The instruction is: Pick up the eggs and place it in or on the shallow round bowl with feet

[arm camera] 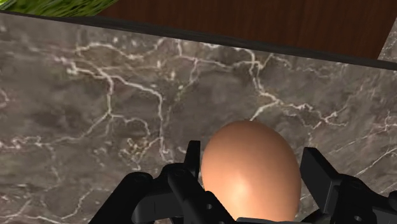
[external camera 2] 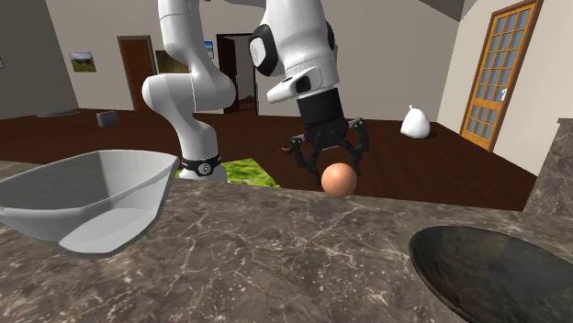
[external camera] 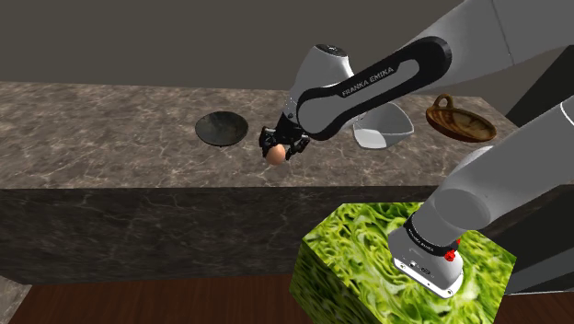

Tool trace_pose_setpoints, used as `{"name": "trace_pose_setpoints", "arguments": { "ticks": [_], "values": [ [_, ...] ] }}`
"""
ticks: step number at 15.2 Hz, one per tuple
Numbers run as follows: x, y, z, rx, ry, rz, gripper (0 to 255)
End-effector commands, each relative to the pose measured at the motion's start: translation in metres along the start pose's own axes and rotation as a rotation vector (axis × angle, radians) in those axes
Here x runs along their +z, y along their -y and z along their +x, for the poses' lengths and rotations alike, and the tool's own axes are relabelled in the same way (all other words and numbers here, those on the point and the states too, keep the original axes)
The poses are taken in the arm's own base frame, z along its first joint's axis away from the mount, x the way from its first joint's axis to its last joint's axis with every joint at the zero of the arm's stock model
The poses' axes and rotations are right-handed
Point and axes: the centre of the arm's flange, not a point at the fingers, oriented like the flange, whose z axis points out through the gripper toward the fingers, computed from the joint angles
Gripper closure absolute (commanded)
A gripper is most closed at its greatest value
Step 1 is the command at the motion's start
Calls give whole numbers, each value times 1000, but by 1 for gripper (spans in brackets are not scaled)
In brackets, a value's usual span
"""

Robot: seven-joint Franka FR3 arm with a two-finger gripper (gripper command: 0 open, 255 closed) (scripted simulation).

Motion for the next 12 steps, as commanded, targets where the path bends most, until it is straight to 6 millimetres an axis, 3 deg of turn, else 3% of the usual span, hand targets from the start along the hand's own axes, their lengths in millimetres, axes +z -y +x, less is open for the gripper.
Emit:
{"name": "trace_pose_setpoints", "arguments": {
  "ticks": [1, 12],
  "values": [
    [-10, 3, 0, 0, 0, 0, 255],
    [-65, 20, 6, 0, 0, 0, 255]
  ]
}}
